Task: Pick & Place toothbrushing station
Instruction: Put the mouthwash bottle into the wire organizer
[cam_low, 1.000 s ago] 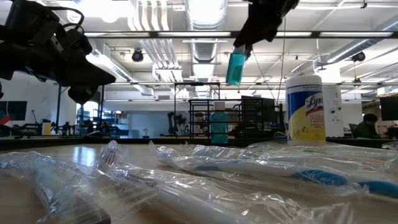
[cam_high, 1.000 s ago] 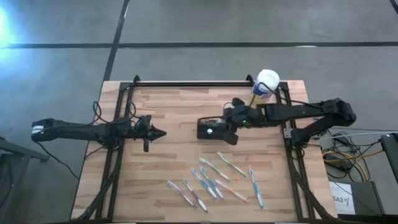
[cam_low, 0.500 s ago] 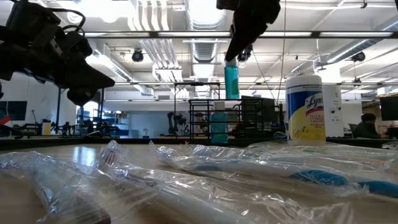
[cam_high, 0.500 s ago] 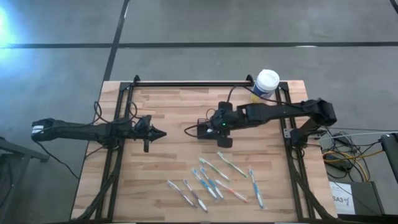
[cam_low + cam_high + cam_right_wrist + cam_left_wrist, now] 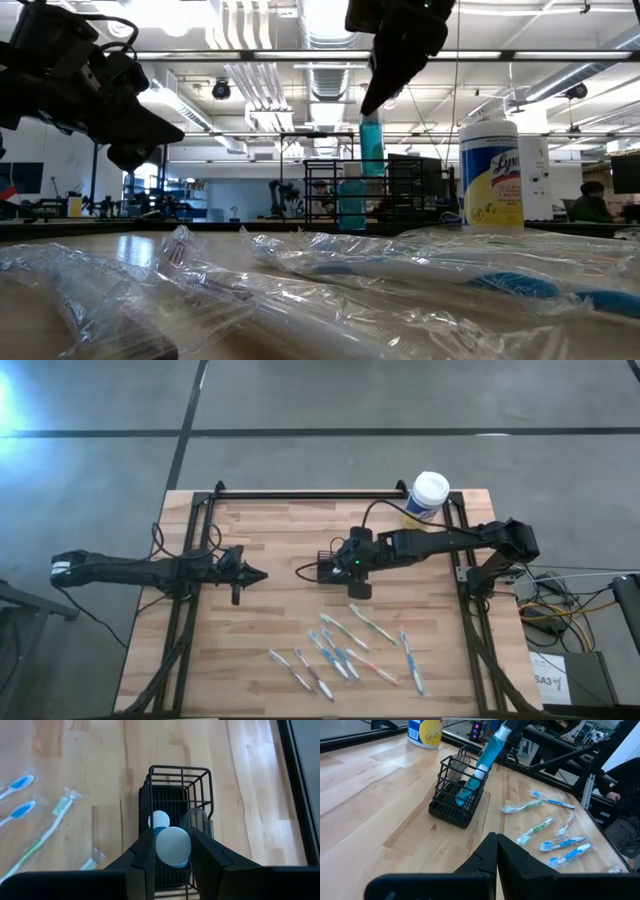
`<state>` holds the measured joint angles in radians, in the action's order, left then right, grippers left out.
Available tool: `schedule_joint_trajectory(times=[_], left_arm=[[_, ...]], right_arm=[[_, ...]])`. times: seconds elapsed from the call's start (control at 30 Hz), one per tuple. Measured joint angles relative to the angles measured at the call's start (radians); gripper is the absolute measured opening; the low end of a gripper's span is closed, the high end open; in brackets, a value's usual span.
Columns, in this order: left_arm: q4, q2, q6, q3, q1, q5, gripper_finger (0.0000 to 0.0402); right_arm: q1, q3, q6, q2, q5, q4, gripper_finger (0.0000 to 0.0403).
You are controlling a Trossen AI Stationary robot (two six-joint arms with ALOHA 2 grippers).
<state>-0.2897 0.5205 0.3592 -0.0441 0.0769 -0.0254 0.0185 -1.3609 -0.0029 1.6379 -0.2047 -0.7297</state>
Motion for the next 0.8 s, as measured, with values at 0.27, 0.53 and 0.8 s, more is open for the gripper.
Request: schedule_joint_trajectory(times=[0.27, 0.53, 0.8], left_arm=[[-0.001, 0.0, 0.0, 0.0, 0.0, 0.0, 0.0007], [-0.001, 0.0, 0.0, 0.0, 0.0, 0.0, 0.0007], [-0.001, 0.0, 0.0, 0.0, 0.0, 0.0, 0.0007]], right_arm=[[-0.014, 0.061, 0.03, 0.0, 0.0, 0.048, 0.0085], [-0.024, 0.118, 0.038, 0.0, 0.005, 0.139, 0.0085], [-0.026, 0.152, 0.068, 0.0, 0.004, 0.174, 0.0085]])
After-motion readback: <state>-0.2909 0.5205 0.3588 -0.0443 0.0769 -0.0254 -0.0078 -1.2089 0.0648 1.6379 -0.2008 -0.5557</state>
